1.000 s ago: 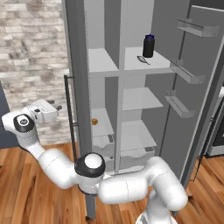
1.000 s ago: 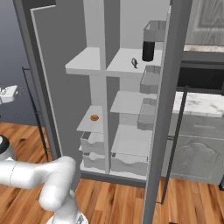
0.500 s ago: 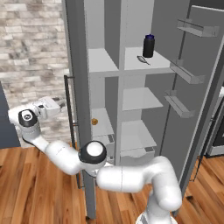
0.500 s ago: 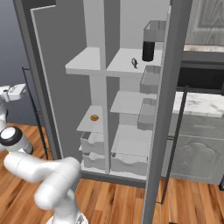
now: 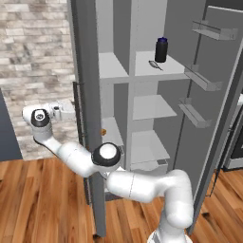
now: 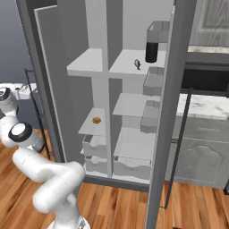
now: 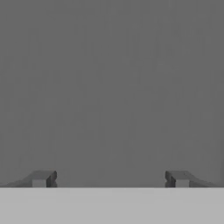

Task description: Pick up the frozen fish from the freezer, place it on any shelf in the fridge, and close the fridge and freezer doors when done.

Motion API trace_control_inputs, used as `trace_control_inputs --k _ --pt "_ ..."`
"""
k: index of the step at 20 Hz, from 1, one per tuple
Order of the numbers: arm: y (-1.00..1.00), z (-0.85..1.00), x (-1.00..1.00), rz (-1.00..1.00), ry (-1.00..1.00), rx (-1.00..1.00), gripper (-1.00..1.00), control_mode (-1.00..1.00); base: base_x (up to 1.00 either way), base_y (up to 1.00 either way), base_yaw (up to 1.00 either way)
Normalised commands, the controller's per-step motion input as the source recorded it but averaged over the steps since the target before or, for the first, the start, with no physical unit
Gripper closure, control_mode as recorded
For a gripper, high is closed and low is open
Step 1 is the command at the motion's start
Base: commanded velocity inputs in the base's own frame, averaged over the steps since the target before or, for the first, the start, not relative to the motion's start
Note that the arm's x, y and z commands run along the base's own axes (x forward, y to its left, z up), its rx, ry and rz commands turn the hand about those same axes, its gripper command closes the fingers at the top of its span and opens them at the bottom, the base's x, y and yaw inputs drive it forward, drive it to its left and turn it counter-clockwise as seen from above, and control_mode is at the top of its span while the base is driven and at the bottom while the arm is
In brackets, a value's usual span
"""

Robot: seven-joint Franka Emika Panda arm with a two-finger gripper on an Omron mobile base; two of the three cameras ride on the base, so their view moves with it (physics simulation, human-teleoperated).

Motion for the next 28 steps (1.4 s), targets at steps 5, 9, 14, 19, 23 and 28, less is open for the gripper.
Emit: trace_control_inputs --k 5,9,14,19,23,28 --pt "-1.0 0.0 0.09 0.06 0.0 0.0 -1.0 -1.0 0.0 0.0 0.0" --pt "-1.0 0.0 0.06 0.1 -0.03 0.0 -1.0 -1.0 0.0 0.0 0.0" --pt "-1.0 0.0 0.1 0.14 -0.04 0.0 -1.0 -1.0 0.0 0.0 0.0" --pt "-1.0 0.01 0.06 0.23 -0.08 0.0 -1.0 -1.0 0.0 0.0 0.0" --pt "-1.0 0.04 0.16 0.25 -0.07 0.0 -1.0 -1.0 0.0 0.0 0.0" --pt "-1.0 0.02 0.01 0.3 -0.13 0.0 -1.0 -1.0 0.0 0.0 0.0"
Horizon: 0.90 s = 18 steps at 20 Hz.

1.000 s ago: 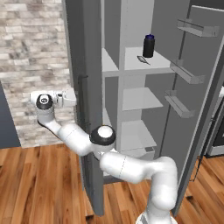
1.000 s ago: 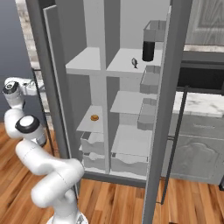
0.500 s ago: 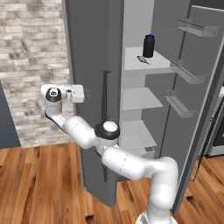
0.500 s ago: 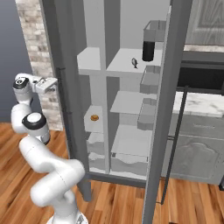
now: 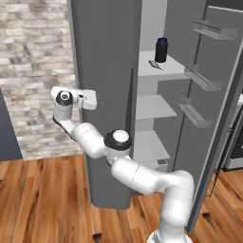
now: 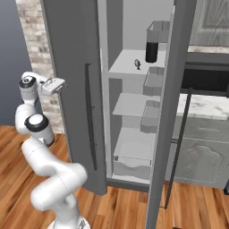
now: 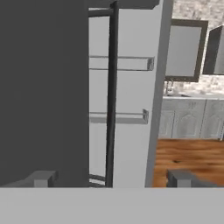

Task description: Pick up the frozen fish from the freezer, place it on any shelf in the fridge, and close the fridge and freezer doors when done.

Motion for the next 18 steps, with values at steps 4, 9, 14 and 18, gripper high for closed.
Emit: trace_control_inputs --k 4,9,14,18 --pt "-1.0 0.06 0.01 0.32 -0.15 0.0 -1.0 -1.0 0.0 0.0 0.0" --pt "-1.0 0.06 0.19 0.3 -0.11 0.0 -1.0 -1.0 0.0 0.0 0.0" --pt "-0.95 0.07 0.49 0.18 -0.02 0.0 -1.0 -1.0 0.0 0.0 0.0" --pt "-0.61 0.01 0.07 0.17 0.03 0.05 -1.0 -1.0 0.0 0.0 0.0"
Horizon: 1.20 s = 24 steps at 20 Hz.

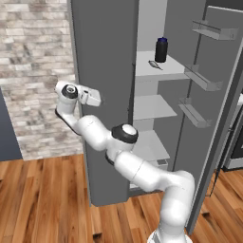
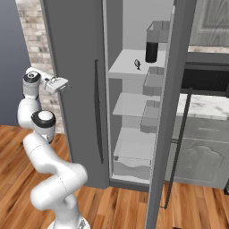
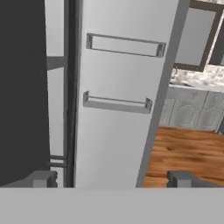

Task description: Pick up the frozen fish from the freezer, place it on any shelf in the fridge, and close the fridge and freezer doors when done.

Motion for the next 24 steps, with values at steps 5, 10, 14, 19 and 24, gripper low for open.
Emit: trace_control_inputs --k 5,10,14,19,24 --pt "0.09 0.0 -0.98 0.31 0.0 0.01 -1.0 -1.0 0.0 0.0 0.0" --pt "-0.1 0.0 -1.0 0.38 -0.01 0.08 -1.0 -1.0 0.0 0.0 0.0" --pt "-0.55 0.0 -1.0 0.25 -0.02 0.16 -1.0 -1.0 0.0 0.0 0.0" --pt "-0.91 0.0 -1.0 0.19 -0.02 0.19 -1.0 -1.0 0.0 0.0 0.0" --pt "-1.0 -0.07 -1.0 0.2 -0.03 0.16 -1.0 -1.0 0.0 0.0 0.0"
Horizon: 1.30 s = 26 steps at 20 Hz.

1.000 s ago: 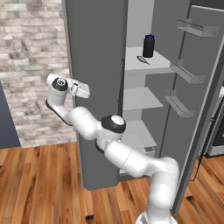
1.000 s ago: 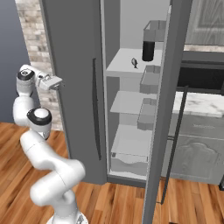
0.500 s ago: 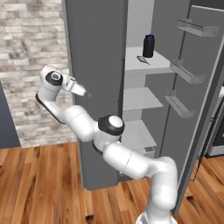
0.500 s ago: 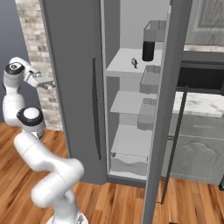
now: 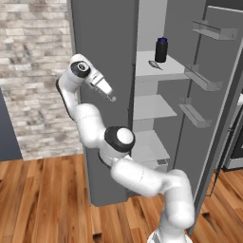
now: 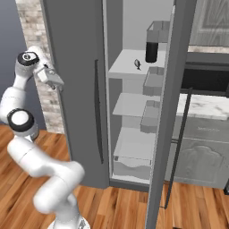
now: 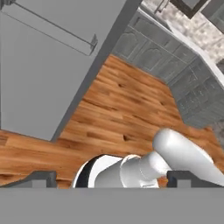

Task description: Pick up the frozen fish from the freezer, place it on any shelf in the fridge, and close the fridge and freezer doors when done.

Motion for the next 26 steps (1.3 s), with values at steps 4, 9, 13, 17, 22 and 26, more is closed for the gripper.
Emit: trace_control_inputs --k 4,9,13,17,22,26 --pt "-1.0 -0.17 -1.0 0.19 -0.05 0.11 -1.0 -1.0 0.0 0.0 0.0" --pt "-1.0 -0.21 -1.0 0.19 -0.06 0.09 -1.0 -1.0 0.0 0.0 0.0" --pt "-0.98 -0.15 -1.0 0.23 -0.07 0.05 -1.0 -1.0 0.0 0.0 0.0" --pt "-0.83 0.01 -1.0 0.31 -0.11 0.0 -1.0 -1.0 0.0 0.0 0.0" --pt "-0.58 0.15 -1.0 0.35 -0.08 0.02 -1.0 -1.0 0.0 0.0 0.0" --pt "-0.39 0.13 -1.0 0.35 -0.05 0.04 -1.0 -1.0 0.0 0.0 0.0"
